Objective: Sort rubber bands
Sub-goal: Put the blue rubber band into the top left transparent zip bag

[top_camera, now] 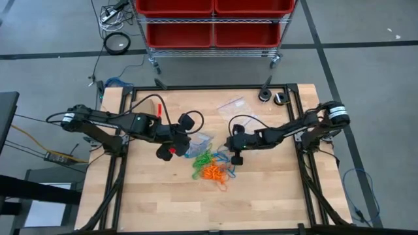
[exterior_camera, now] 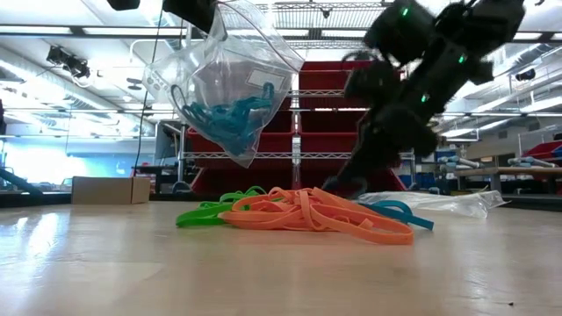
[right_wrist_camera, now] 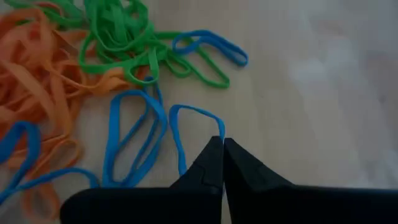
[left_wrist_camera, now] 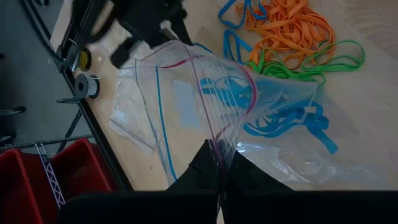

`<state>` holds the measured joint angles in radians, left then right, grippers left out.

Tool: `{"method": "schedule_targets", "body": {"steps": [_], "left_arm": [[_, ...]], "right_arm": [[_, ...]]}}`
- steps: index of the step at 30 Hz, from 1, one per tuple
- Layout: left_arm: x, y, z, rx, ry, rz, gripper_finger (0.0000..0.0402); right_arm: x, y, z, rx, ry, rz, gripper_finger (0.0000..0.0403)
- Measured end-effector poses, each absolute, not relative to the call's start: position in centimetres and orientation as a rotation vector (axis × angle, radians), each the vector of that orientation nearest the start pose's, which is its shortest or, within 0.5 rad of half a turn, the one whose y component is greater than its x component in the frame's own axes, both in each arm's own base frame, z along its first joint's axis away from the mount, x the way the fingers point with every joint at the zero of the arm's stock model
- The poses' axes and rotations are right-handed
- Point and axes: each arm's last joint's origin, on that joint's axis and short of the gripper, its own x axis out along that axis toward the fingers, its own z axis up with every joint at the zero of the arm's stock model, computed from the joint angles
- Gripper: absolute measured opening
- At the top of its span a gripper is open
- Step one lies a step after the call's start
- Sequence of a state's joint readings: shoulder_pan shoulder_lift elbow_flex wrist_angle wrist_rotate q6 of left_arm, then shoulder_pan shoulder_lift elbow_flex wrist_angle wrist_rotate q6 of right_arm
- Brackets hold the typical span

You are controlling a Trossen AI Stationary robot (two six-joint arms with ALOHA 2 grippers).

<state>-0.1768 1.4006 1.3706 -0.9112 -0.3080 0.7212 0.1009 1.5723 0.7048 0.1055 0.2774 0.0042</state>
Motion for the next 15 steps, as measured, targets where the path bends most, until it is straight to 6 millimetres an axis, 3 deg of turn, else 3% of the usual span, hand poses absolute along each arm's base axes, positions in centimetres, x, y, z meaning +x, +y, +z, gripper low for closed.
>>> {"method": "schedule_targets", "body": {"steps": [9, 15], "left_arm": [[27.5, -4.0, 33.9, 0.894, 0.929, -0.216, 0.0001], [27.5, -4.1, 33.9, 0.888, 0.926, -0.227, 0.0001]], "right_arm": [[27.6, 2.0, 21.6, -0.159, 0.531, -0.252, 0.0000], [27.6, 1.9, 26.3, -0.213, 0.403, -0.266, 0.0000]]}}
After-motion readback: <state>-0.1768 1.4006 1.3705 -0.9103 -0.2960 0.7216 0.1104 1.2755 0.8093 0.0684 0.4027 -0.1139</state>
